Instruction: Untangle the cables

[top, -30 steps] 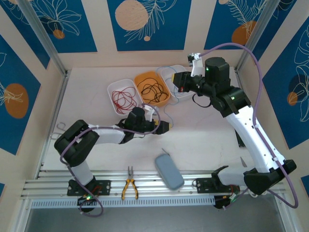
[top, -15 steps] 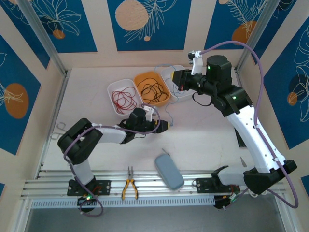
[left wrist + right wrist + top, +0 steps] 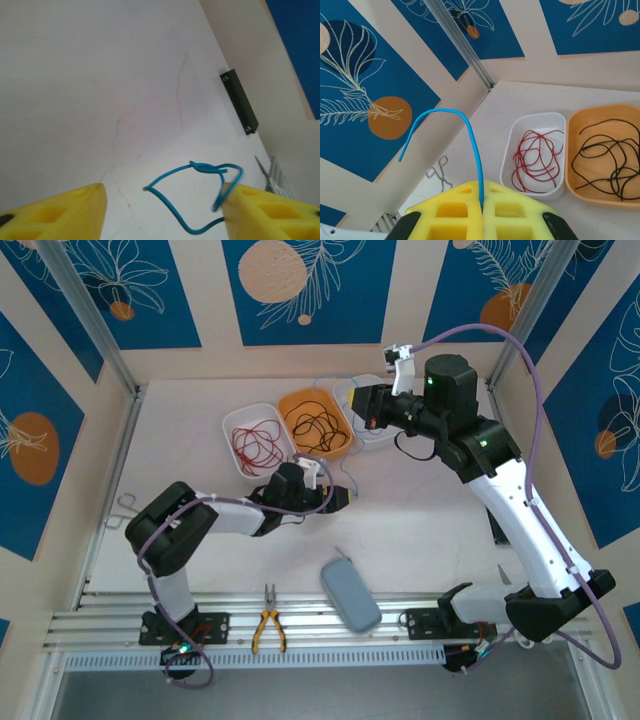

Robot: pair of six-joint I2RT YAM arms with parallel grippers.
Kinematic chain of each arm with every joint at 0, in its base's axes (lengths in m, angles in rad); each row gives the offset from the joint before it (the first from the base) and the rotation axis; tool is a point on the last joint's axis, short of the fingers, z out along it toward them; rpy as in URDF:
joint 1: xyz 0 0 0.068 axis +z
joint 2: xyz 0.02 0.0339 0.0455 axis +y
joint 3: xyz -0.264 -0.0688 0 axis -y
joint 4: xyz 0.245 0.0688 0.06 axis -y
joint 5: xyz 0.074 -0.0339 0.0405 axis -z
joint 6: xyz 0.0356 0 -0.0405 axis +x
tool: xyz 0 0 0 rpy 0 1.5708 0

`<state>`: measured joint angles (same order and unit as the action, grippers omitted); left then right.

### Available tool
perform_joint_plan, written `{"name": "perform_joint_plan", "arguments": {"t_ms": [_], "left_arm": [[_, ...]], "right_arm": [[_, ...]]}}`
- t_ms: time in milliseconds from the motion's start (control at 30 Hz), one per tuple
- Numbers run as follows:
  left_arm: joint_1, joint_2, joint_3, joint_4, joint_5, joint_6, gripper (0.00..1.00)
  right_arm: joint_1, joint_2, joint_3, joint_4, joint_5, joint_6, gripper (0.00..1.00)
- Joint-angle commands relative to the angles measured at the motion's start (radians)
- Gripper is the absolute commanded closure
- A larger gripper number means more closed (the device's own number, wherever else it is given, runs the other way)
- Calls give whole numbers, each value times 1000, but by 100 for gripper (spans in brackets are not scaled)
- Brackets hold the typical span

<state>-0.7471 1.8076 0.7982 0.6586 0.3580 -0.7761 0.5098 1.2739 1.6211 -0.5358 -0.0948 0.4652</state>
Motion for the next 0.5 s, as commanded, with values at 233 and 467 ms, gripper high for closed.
{"name": "perform_joint_plan", "arguments": {"t_ms": [233, 467], "left_arm": [[5, 12, -9, -21, -183, -48, 78], [13, -38, -40, -74, -270, -21, 87]], "right_arm": [[12, -91, 32, 16, 21, -7, 100], [6, -141, -1, 7, 73, -20, 100]]}}
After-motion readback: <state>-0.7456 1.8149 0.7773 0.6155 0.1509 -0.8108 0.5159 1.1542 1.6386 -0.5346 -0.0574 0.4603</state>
